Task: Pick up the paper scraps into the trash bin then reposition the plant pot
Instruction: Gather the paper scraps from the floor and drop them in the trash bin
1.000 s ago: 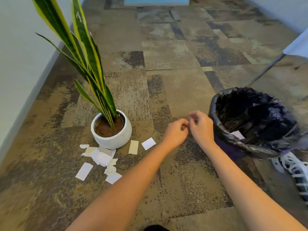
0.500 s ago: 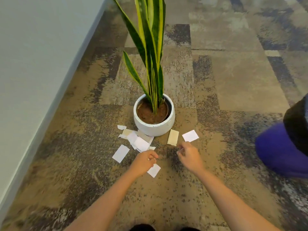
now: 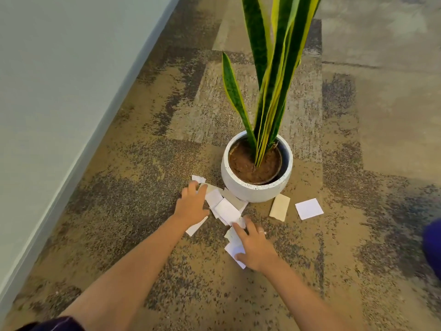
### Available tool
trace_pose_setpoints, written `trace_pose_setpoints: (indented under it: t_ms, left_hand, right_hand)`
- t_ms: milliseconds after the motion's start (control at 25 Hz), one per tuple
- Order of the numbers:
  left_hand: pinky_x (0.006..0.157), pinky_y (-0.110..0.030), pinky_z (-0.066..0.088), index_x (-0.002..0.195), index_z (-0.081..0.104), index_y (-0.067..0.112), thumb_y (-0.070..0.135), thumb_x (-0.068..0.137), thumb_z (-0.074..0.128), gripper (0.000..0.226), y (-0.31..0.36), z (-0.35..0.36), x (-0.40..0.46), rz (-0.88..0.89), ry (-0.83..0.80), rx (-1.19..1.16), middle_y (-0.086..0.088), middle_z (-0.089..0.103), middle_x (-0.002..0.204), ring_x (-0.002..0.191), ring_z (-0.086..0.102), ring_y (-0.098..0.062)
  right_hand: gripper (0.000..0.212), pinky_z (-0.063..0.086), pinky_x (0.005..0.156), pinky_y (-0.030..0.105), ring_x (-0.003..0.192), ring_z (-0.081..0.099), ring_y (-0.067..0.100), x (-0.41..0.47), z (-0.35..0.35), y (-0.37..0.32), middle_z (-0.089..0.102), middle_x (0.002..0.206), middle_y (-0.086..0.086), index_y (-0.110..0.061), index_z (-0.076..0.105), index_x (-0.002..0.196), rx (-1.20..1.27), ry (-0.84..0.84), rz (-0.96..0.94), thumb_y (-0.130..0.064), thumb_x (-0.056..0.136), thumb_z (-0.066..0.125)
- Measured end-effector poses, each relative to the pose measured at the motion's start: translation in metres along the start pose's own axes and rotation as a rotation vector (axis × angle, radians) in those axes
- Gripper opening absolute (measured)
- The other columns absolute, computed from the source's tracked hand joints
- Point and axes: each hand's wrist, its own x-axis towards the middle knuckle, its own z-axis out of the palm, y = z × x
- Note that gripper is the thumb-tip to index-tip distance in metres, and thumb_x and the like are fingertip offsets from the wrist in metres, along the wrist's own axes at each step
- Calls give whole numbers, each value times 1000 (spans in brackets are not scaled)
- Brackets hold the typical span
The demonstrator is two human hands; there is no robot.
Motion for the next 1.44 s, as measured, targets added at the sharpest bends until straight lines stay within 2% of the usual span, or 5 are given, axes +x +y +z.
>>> trace_pose_setpoints:
  t_ms: [240,520,680,960,1440]
  left_hand:
    - [108,-62,32,150,11,36,44,81,67,89,4,4,21,76,-271,1,1,-14,161,147,-10,-37]
    - [106,-54,36,143,29,31,46,87,57,64,-6,49,-37,157,-65,9,-4,3,160,146,5,-32]
    - [96,-40,43,132,37,21,47,82,62,62,-7,67,-58,52,46,-23,-4,33,142,126,34,-28]
    - [90,-43,46,131,39,12,28,82,69,59,-2,65,-60,-140,-100,-437,-10,54,127,120,46,-31]
    - [88,-44,52,113,64,11,6,84,67,30,-20,64,-90,-452,-106,-1317,-11,69,110,100,65,-28]
  right_hand:
    - [75,40,105,52,144,-1,39,4,9,-9,-11,160,2,-30,10,150,-60,-47,31,-34,91,56]
    - [40,45,95,51,137,28,36,-1,14,-13,36,145,12,-25,47,130,-95,295,-33,-31,91,54]
    - [51,53,83,49,124,47,39,9,7,-17,48,135,17,-16,53,125,-68,463,-5,-34,80,70]
    - [99,27,108,58,145,-2,38,35,5,-23,-8,160,8,-37,0,149,-32,77,45,-53,77,66]
    - [49,49,78,33,97,54,29,20,15,-12,41,126,12,-11,49,124,299,157,208,-11,80,70]
